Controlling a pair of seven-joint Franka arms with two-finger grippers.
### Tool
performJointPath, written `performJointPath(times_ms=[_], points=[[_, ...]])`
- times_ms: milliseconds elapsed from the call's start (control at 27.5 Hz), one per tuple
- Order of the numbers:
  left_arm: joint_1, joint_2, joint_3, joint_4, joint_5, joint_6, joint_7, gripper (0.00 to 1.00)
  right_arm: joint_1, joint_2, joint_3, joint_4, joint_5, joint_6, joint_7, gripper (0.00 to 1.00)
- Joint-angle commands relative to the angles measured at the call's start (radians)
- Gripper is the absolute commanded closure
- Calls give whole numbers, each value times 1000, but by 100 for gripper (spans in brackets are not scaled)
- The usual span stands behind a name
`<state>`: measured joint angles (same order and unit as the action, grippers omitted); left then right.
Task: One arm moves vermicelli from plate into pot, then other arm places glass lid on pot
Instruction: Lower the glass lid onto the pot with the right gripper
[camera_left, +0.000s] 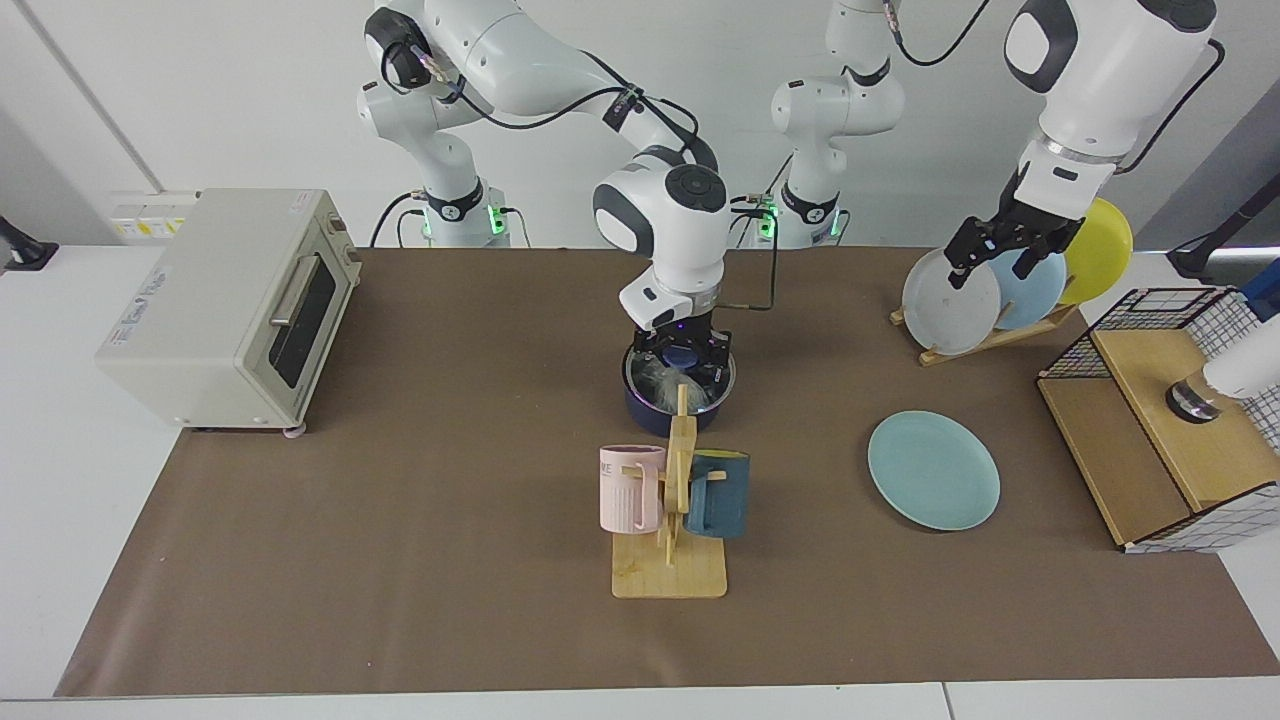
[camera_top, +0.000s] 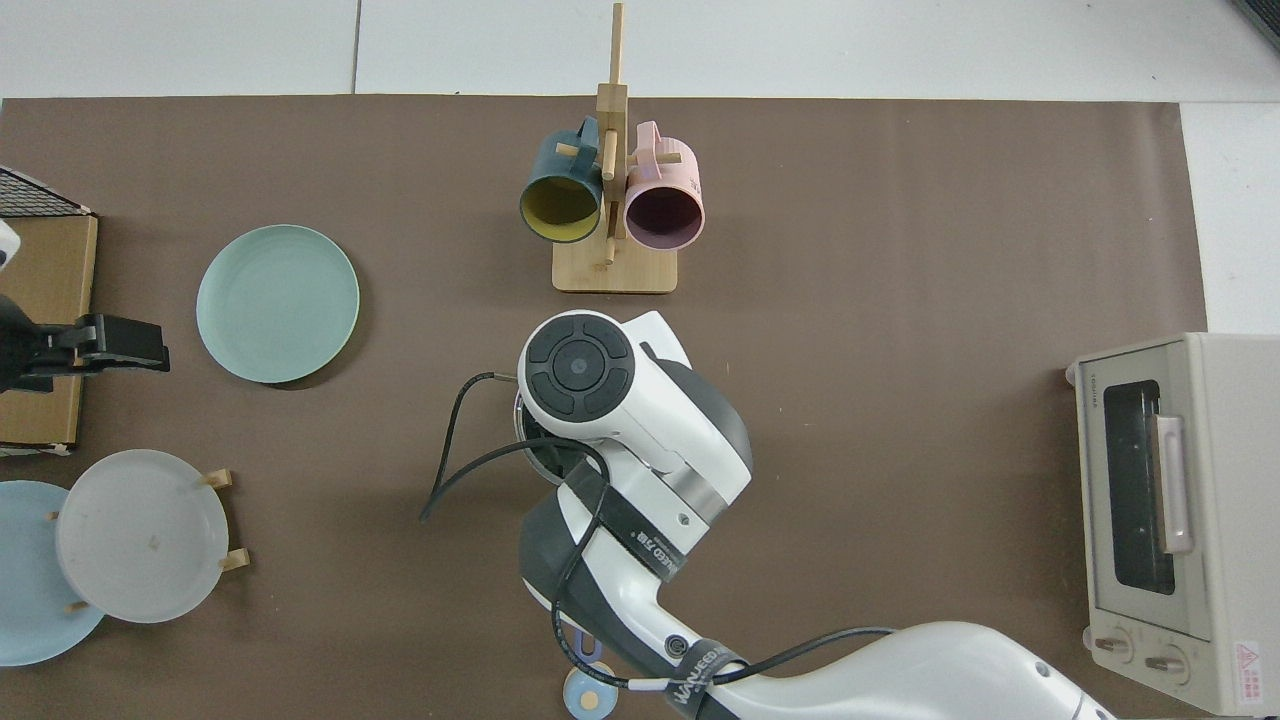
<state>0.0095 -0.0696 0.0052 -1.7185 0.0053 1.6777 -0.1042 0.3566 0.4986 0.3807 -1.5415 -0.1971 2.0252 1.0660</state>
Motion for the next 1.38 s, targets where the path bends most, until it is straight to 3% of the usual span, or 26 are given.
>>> performJointPath(times_ms=[0,400,436,473,509,545,764,1127,1345], points=[[-2,-3,-1,10,13,-16,-5,0,-19,1,10,-2,2,-31,11,100],[-2,-3,-1,8,13,-16,-5,0,-18,3,9,-2,18,-36,8,100],[-2,-3,-1,8,13,-16,-5,0,-19,3,9,-2,19,-36,8,87],[-2,-3,-1,10,13,-16,-5,0,-19,3,9,-2,19,-34,8,59],[-2,-3,-1,10,13,-16,-5,0,-21,5,9,-2,22,-31,8,23],[-2,-3,-1,8,13,-16,-5,0,-22,5,7,-2,21,-31,8,0],[-2,-3,-1,10,13,-16,-5,0,-22,5,7,7,22,-48,6,0],[-3,-3,-1,10,13,-16,-5,0,-22,-12,12,126,18,-215,6,0],[-3,-3,-1,10,13,-16,-5,0,-25,-55,9,132,19,-232,-9,0]])
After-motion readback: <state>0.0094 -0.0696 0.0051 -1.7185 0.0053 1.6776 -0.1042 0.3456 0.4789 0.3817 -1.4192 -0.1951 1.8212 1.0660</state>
